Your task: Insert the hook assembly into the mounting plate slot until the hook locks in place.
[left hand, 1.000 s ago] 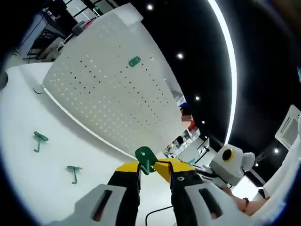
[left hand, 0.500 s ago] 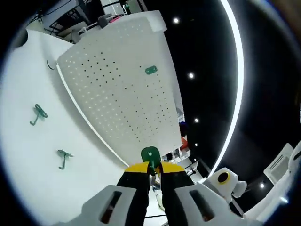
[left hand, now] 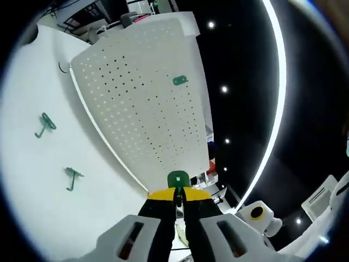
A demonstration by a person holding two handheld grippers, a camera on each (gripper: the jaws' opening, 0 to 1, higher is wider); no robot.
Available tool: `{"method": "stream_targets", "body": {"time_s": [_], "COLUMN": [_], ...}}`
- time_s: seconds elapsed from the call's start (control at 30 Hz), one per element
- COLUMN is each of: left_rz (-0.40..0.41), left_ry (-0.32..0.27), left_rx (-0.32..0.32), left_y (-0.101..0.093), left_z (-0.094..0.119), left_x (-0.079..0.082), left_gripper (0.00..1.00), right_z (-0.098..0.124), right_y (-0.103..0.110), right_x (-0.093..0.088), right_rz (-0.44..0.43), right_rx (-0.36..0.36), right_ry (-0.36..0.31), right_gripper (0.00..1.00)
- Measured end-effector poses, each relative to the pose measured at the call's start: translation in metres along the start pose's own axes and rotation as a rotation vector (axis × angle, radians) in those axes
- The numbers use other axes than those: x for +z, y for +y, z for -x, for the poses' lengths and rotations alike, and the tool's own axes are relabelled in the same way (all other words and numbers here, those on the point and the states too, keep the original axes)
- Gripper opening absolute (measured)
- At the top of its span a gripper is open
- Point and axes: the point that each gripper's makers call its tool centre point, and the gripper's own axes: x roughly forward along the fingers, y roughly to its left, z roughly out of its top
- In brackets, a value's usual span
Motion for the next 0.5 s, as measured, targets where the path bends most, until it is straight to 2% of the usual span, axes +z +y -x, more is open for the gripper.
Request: {"method": "stream_targets", "body": {"time_s": [0.5], "left_rz": [-0.027], "left_ry": [0.005], "left_rx": [0.006], "left_y": [0.0003], "left_z": [-0.0010], "left_x": [-0.0025], "left_gripper": [0.04], "right_z": [0.0018], "right_y": [-0.0051], "right_x": [-0.0018], "right_rz": [0.010], "right_rx": [-0.024], "right_ry": [0.009], "right_gripper": [0.00]}}
